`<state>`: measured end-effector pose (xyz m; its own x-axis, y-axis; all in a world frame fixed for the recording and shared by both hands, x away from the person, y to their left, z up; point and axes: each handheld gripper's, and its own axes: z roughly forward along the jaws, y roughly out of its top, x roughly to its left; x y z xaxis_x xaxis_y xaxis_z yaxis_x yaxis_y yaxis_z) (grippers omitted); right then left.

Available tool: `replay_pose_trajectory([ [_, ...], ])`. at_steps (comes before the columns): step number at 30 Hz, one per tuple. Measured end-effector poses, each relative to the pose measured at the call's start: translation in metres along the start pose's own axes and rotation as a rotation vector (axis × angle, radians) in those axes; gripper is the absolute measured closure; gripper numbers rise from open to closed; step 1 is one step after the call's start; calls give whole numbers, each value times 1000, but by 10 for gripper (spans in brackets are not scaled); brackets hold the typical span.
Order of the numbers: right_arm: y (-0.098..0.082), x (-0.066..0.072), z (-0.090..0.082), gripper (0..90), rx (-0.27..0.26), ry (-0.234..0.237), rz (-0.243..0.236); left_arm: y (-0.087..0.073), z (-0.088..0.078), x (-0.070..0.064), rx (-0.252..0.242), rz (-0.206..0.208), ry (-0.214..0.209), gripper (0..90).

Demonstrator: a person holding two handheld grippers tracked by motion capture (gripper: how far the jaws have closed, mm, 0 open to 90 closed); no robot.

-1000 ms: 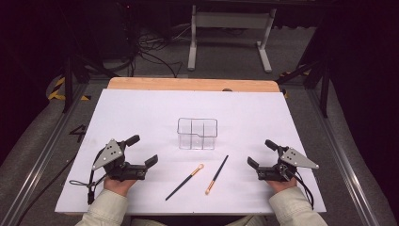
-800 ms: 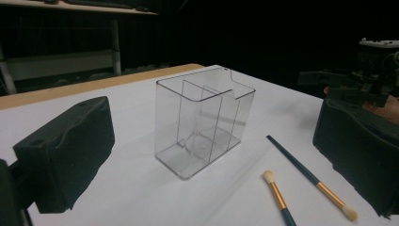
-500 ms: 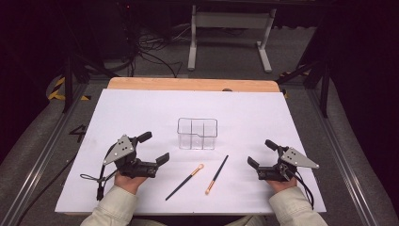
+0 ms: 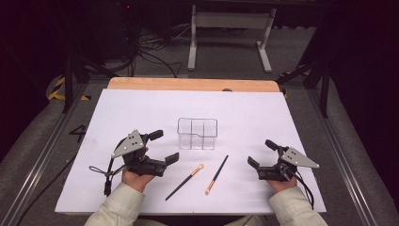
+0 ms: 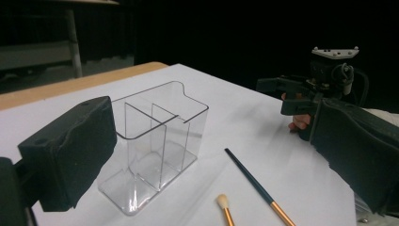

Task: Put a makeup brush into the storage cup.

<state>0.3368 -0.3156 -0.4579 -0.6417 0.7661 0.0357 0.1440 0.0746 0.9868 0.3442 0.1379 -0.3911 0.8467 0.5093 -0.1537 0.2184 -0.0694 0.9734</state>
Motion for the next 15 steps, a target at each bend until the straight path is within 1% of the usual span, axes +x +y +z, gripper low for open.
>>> replay_pose_trajectory([
  [3,0,0,0,3,1,-2,1,9,1,-1,50,-9,-2,18],
  [4,0,0,0,3,0,-4,4,13,2,-1,70,3,3,19],
  [5,0,0,0,3,0,-3,5,13,2,-1,70,3,3,19],
  [7,0,0,0,3,2,0,4,17,3,-3,107,8,2,19],
  [8,0,0,0,4,1,-1,0,21,5,-4,147,22,13,19],
  [9,0,0,0,6,2,0,0,24,5,-5,164,31,18,20],
  [10,0,0,0,6,2,0,0,24,5,-5,164,31,18,25],
  [11,0,0,1,6,7,8,2,26,6,-6,188,29,18,37],
  [12,0,0,1,6,7,8,2,30,8,-8,233,50,31,38],
  [13,0,0,1,6,8,8,3,32,10,-10,260,58,38,43],
  [15,0,0,1,7,9,9,5,36,11,-14,299,71,45,51],
])
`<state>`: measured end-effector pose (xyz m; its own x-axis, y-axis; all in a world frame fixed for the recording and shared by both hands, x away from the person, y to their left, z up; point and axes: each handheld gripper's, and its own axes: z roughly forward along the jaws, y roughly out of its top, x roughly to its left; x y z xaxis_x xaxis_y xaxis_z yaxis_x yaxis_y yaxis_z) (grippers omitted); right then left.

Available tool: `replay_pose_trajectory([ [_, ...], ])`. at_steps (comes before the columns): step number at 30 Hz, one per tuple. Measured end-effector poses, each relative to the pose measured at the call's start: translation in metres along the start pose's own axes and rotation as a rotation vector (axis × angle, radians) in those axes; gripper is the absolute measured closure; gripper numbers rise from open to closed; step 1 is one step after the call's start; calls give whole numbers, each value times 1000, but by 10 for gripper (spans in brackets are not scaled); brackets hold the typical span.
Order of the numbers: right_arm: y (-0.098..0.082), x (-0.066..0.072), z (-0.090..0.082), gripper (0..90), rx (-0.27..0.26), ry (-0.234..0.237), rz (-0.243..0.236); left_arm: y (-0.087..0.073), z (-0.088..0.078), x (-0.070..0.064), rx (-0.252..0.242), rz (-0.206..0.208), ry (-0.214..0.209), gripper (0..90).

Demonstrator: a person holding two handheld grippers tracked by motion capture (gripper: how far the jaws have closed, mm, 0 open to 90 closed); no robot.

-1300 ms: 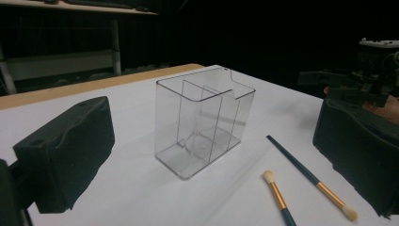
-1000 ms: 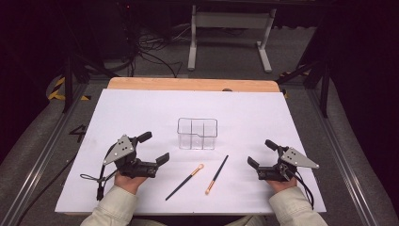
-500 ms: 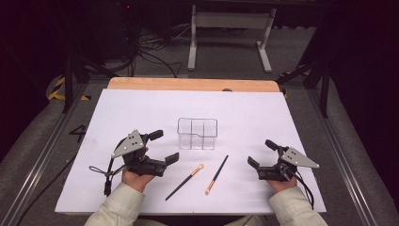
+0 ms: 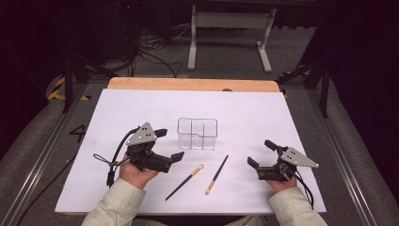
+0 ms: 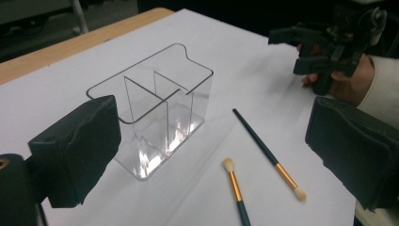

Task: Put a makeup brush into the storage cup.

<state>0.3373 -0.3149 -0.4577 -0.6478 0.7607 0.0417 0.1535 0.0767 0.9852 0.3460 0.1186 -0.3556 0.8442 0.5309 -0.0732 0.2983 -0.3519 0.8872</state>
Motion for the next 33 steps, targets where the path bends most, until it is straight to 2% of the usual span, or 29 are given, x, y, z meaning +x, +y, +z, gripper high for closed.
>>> replay_pose_trajectory([
  [1,0,0,0,7,0,-1,1,3,0,-2,27,18,8,54],
  [2,0,0,0,7,0,-1,1,3,0,-2,27,18,8,54],
  [3,0,0,0,7,1,-1,4,5,1,-3,50,23,5,54],
  [4,0,0,0,9,2,2,6,8,3,-7,92,30,12,44],
  [7,0,0,0,9,5,5,8,12,6,-9,141,39,8,37],
  [8,0,0,0,9,6,6,7,12,6,-9,141,39,8,37],
  [11,0,0,0,11,7,9,4,17,10,-10,223,51,-26,40],
  [13,0,0,0,12,8,11,2,20,13,-11,267,57,-34,32],
  [17,0,0,0,11,5,6,3,23,16,-14,326,62,-38,32],
  [18,0,0,0,11,6,5,4,23,16,-14,326,62,-38,37],
  [25,0,0,0,11,5,5,10,30,25,-18,446,92,-29,36],
  [27,0,0,0,11,6,7,10,31,26,-18,458,99,-28,39],
  [30,0,0,0,11,5,6,10,32,29,-23,513,138,-5,49],
  [33,0,0,0,13,6,7,11,32,34,-27,564,159,-11,59],
])
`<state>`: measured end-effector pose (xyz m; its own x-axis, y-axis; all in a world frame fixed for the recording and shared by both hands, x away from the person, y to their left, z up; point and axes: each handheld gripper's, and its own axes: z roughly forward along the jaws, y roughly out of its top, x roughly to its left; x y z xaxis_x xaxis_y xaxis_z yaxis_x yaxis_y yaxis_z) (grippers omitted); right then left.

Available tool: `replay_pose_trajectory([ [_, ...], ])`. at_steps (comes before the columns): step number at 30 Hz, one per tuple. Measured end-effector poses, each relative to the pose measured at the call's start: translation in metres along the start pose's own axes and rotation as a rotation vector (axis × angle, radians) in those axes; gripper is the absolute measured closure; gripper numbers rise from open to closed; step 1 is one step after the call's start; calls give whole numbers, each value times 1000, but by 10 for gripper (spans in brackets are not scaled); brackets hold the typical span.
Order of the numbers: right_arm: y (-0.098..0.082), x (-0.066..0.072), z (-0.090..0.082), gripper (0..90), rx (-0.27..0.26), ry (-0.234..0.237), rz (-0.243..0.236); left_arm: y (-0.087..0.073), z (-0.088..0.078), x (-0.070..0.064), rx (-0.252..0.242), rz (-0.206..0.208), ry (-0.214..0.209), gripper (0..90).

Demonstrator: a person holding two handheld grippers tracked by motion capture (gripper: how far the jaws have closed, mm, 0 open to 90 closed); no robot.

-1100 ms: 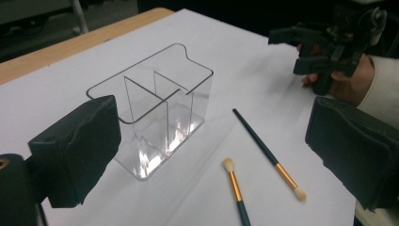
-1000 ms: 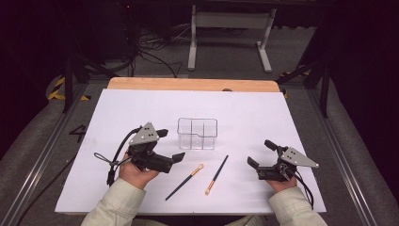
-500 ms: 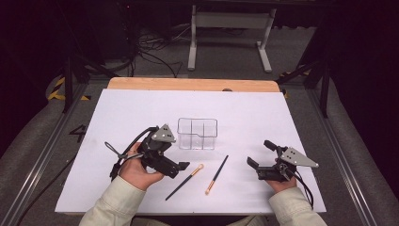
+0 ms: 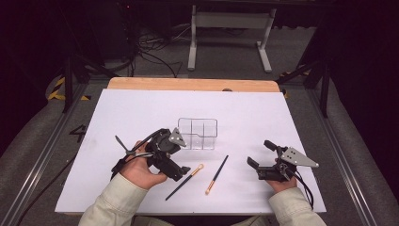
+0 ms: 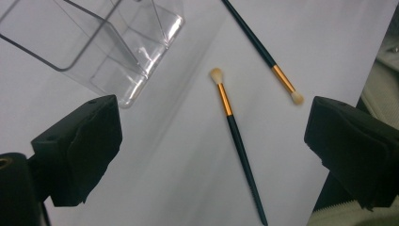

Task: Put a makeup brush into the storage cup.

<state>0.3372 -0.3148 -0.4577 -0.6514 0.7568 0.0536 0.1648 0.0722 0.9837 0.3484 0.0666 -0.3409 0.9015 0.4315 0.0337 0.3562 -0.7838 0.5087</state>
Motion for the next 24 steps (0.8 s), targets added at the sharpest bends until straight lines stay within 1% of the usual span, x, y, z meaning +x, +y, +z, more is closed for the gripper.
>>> replay_pose_trajectory([
  [2,0,0,0,13,0,0,0,1,3,0,14,1,-16,63],
  [4,0,0,0,13,0,1,0,2,5,1,42,-2,-29,75],
  [5,0,0,0,13,1,1,1,2,7,1,56,-3,-31,79],
  [6,0,0,0,13,1,2,2,3,9,1,81,1,-32,91],
  [7,0,0,0,13,1,3,3,4,11,1,102,11,-33,98],
  [8,0,0,0,13,0,4,5,5,13,-1,119,8,-28,98],
  [9,0,0,0,13,0,4,5,6,14,-1,133,15,-30,101],
  [12,0,0,0,16,2,7,1,8,17,0,143,26,-44,109],
  [15,0,0,0,16,3,8,3,8,19,0,159,15,-50,116],
  [16,0,0,0,16,2,7,2,9,20,0,162,23,-53,119],
  [18,0,0,0,18,4,9,6,9,22,-1,184,20,-55,119],
  [19,0,-1,0,18,3,7,7,10,23,0,192,22,-65,124],
  [22,0,-1,0,18,4,8,9,12,28,0,198,16,-71,128],
  [24,0,-1,0,18,4,10,7,14,30,1,210,15,-76,129],
])
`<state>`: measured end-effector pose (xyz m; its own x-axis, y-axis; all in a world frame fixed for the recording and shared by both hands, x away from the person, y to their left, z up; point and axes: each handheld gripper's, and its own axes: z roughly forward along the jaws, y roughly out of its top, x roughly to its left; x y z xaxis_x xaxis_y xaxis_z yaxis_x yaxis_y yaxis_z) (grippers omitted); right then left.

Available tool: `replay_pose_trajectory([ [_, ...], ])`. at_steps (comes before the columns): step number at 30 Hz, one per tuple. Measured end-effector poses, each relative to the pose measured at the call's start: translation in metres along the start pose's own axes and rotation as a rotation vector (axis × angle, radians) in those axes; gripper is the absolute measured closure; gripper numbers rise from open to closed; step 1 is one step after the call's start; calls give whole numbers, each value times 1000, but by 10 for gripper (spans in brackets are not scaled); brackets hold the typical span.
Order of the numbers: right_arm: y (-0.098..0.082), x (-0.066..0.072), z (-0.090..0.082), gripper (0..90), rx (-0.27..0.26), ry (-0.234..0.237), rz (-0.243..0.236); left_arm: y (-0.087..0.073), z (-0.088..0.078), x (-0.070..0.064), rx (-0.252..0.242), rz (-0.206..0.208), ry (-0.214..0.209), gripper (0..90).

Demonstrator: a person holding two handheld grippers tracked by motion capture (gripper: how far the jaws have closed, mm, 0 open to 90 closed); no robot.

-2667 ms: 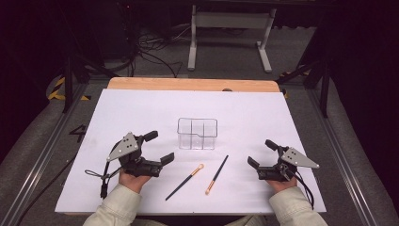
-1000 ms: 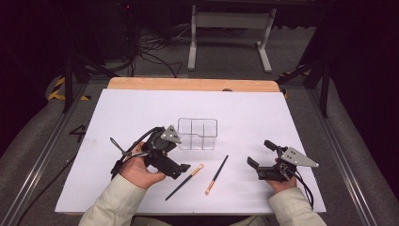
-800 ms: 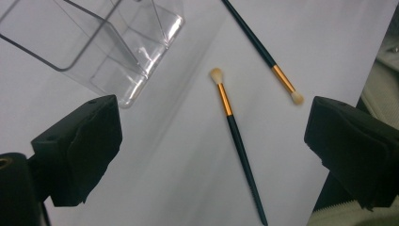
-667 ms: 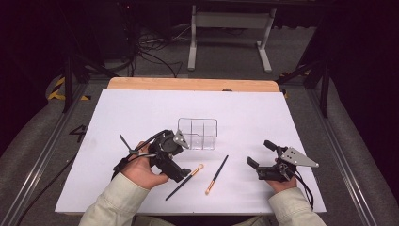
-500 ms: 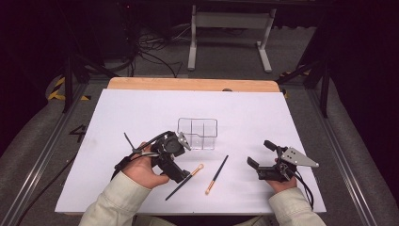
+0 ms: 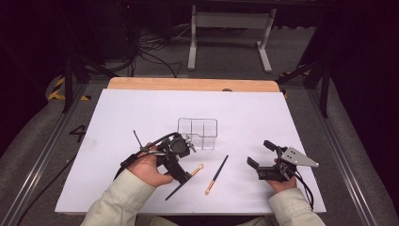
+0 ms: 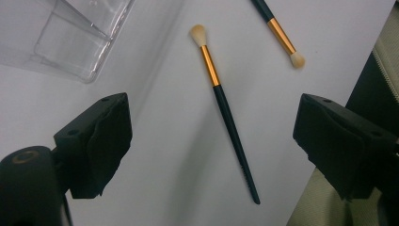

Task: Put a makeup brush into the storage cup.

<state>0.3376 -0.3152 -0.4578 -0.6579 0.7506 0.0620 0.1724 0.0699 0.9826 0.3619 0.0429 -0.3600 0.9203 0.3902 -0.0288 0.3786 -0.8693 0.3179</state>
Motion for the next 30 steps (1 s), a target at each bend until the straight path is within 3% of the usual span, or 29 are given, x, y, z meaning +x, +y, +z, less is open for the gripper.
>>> replay_pose_trajectory([
  [10,0,0,0,18,0,-1,-1,6,14,2,42,3,-17,137],
  [16,0,0,0,20,1,-2,-2,11,26,2,85,27,-26,154],
  [30,0,1,1,33,4,-10,-9,12,47,5,131,19,-52,200],
])
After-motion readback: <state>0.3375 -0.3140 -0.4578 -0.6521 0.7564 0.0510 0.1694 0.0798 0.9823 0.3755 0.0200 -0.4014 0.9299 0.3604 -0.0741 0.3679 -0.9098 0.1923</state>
